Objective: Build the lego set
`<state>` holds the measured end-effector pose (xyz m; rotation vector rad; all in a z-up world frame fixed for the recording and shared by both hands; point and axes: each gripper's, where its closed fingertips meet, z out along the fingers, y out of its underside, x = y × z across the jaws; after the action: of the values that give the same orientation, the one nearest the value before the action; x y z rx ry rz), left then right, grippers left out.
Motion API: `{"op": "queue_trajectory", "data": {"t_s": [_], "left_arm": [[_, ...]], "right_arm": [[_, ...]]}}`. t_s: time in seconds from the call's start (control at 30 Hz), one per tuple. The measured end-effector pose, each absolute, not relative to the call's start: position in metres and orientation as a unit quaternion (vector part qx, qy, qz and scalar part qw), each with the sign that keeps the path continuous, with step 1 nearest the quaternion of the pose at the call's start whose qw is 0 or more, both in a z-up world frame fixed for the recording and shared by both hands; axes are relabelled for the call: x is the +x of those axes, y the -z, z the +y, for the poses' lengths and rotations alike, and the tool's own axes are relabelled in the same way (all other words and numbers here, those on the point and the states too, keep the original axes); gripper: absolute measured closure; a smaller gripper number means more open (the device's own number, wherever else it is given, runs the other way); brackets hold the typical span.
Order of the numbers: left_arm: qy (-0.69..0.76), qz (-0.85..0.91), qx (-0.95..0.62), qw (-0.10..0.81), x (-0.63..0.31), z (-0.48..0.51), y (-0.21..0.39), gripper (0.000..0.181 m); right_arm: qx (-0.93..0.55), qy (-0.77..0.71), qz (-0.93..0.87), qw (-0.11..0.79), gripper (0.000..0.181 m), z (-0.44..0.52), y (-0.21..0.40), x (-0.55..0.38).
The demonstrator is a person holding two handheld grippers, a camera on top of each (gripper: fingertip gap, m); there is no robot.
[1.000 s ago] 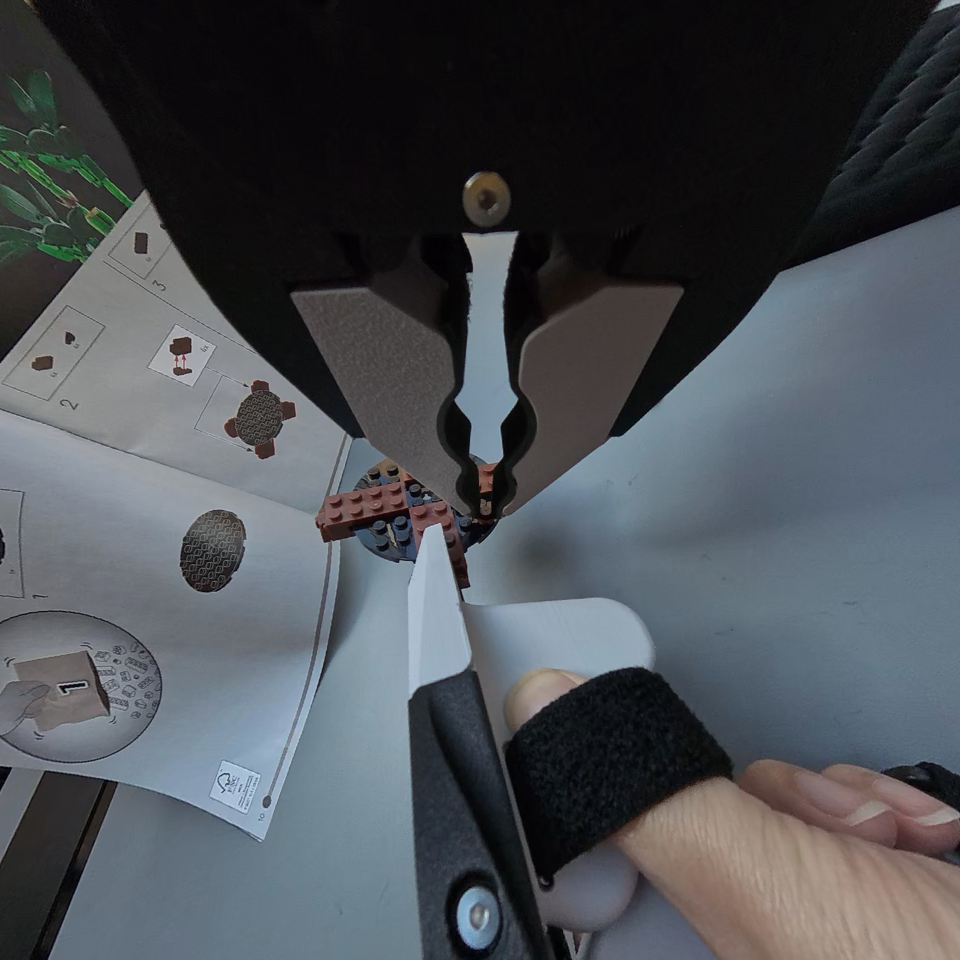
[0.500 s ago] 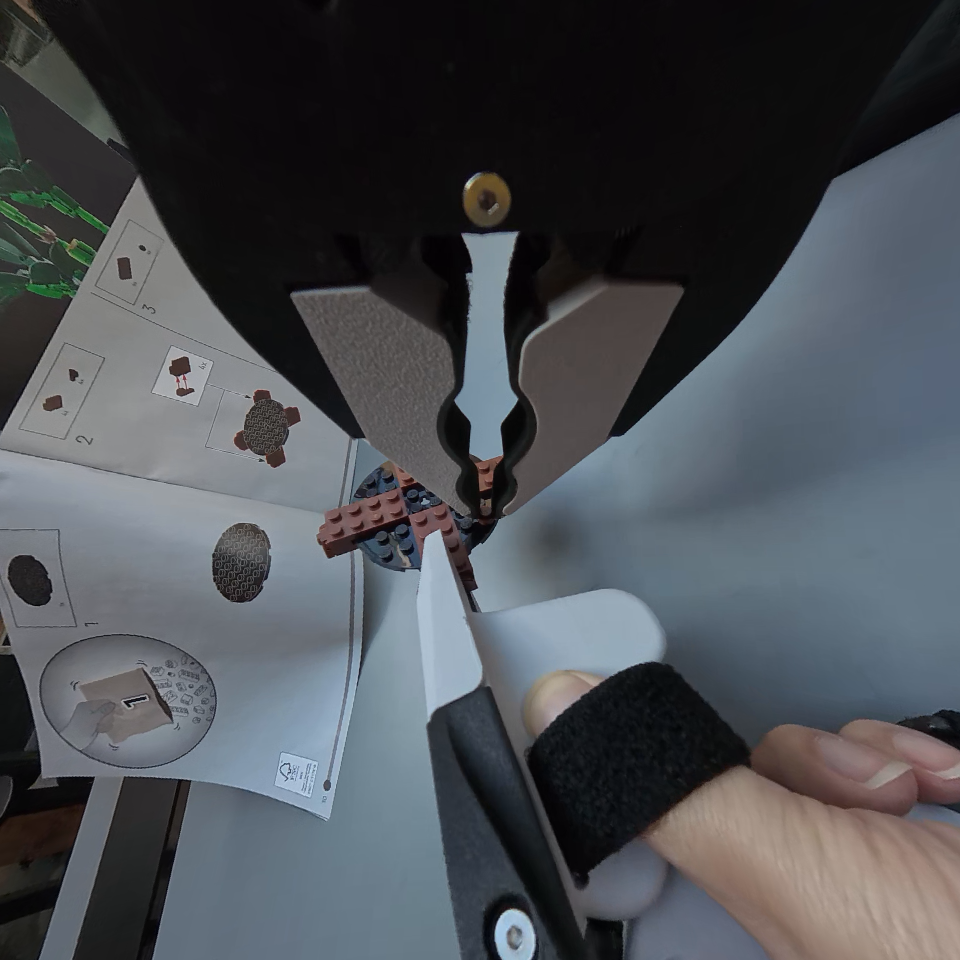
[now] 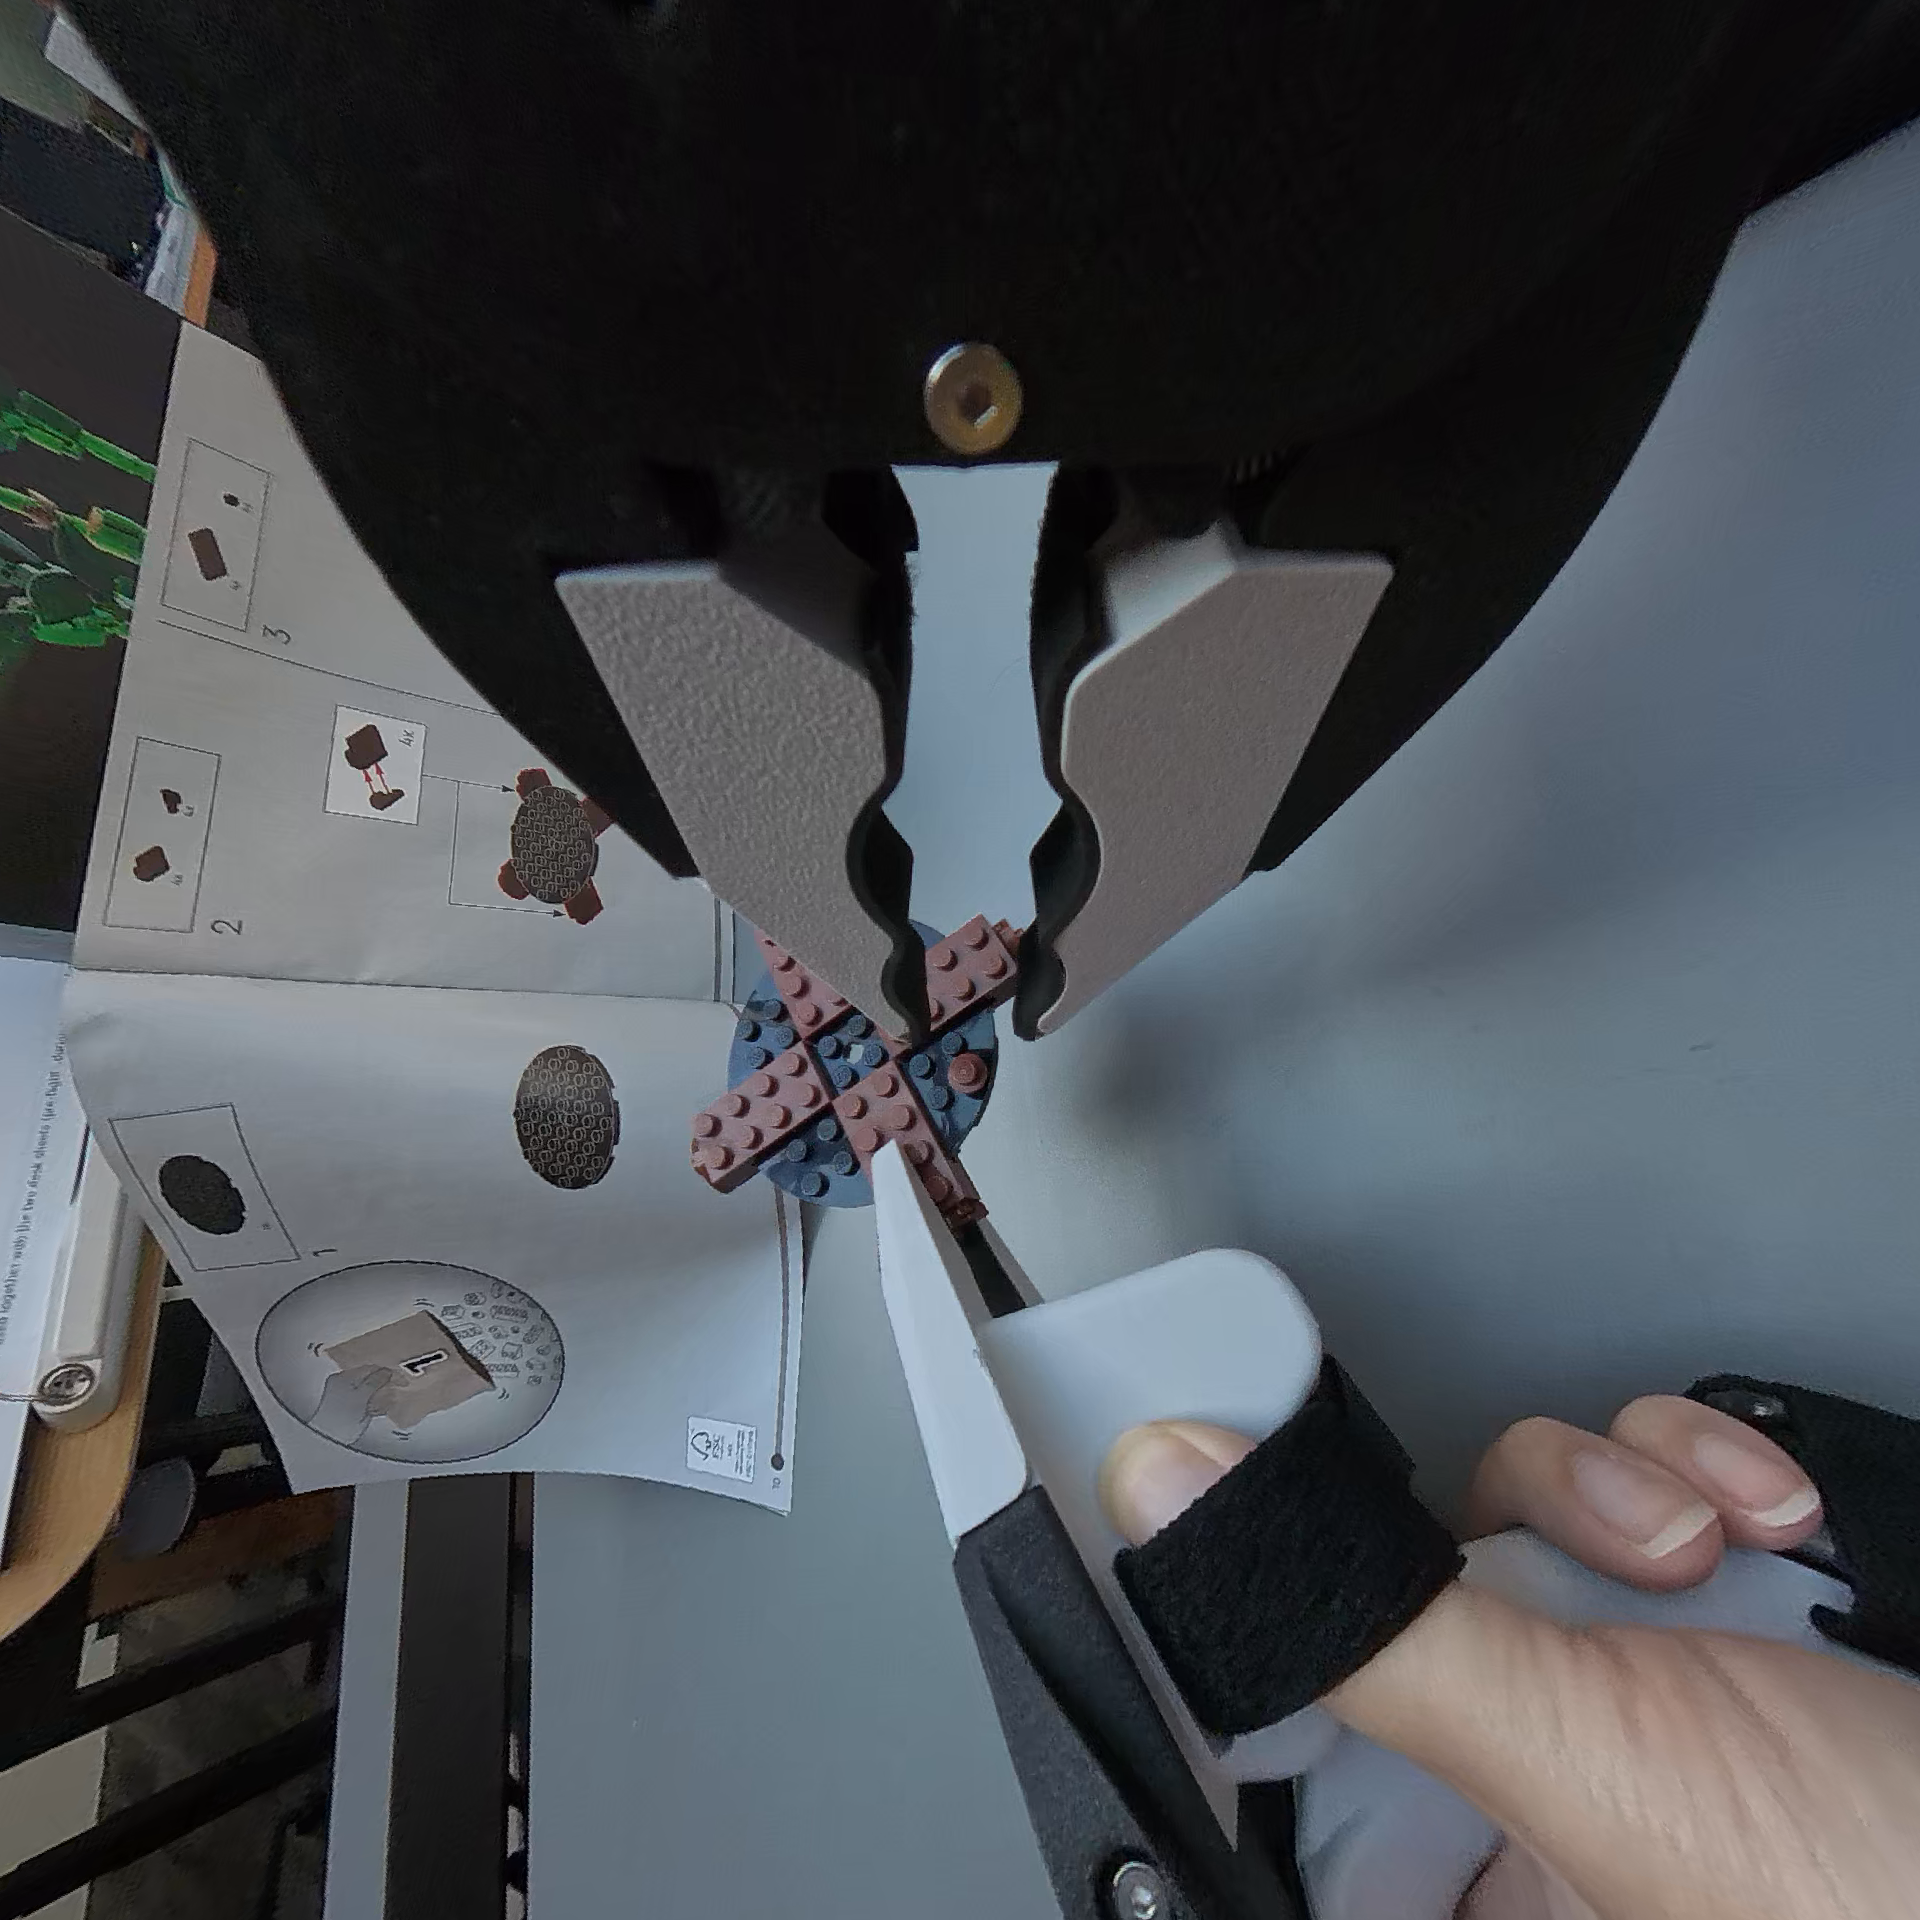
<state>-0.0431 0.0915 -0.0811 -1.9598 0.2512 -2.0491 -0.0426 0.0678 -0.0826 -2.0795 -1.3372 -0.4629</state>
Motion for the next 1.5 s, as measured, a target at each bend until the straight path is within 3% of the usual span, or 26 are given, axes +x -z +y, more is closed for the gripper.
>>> {"op": "queue_trajectory", "data": {"t_s": [0.03, 0.13, 0.3, 0.4, 0.5, 0.6, 0.77, 1.0, 1.13, 1.27, 1.33, 1.43, 1.5], "left_arm": [[0.716, 0.080, -0.678, 0.144, -0.044, 0.093, 0.080, 0.172], [0.729, 0.058, -0.670, 0.127, -0.046, 0.093, 0.079, 0.172], [0.763, 0.016, -0.642, 0.072, -0.048, 0.086, 0.066, 0.173], [0.776, 0.012, -0.627, 0.064, -0.055, 0.086, 0.048, 0.173], [0.777, 0.015, -0.625, 0.075, -0.062, 0.084, 0.031, 0.173], [0.786, 0.003, -0.616, 0.056, -0.062, 0.076, 0.015, 0.173], [0.781, 0.012, -0.624, 0.016, -0.057, 0.053, 0.002, 0.173], [0.770, 0.024, -0.638, 0.018, -0.048, 0.041, -0.009, 0.173], [0.777, 0.051, -0.627, 0.017, -0.046, 0.032, -0.023, 0.168], [0.797, 0.123, -0.587, 0.073, -0.054, 0.023, -0.057, 0.132], [0.789, 0.230, -0.553, 0.137, -0.063, 0.010, -0.071, 0.124], [0.636, 0.445, -0.517, 0.361, -0.073, 0.006, -0.068, 0.111], [0.516, 0.541, -0.441, 0.497, -0.079, -0.004, -0.084, 0.117]], "right_arm": [[-0.783, 0.170, -0.502, 0.326, 0.164, 0.067, 0.080, -0.044], [-0.741, 0.161, -0.506, 0.412, 0.156, 0.063, 0.067, -0.051], [-0.628, 0.266, -0.522, 0.512, 0.157, 0.049, 0.050, -0.047], [-0.645, 0.207, -0.444, 0.586, 0.156, 0.034, 0.031, -0.046], [-0.649, 0.159, -0.375, 0.642, 0.134, 0.028, 0.009, -0.037], [-0.588, 0.279, -0.428, 0.626, 0.123, 0.031, 0.007, -0.033], [-0.493, 0.404, -0.500, 0.586, 0.131, 0.037, 0.001, -0.039], [-0.465, 0.448, -0.502, 0.576, 0.168, 0.039, -0.010, -0.036], [-0.470, 0.430, -0.498, 0.589, 0.171, 0.031, -0.020, -0.031], [-0.493, 0.393, -0.473, 0.615, 0.171, 0.022, -0.044, -0.020], [-0.504, 0.341, -0.477, 0.634, 0.171, 0.011, -0.056, -0.021], [-0.527, 0.221, -0.485, 0.662, 0.171, -0.006, -0.073, -0.031], [-0.535, 0.156, -0.479, 0.678, 0.171, -0.015, -0.087, -0.036]]}}
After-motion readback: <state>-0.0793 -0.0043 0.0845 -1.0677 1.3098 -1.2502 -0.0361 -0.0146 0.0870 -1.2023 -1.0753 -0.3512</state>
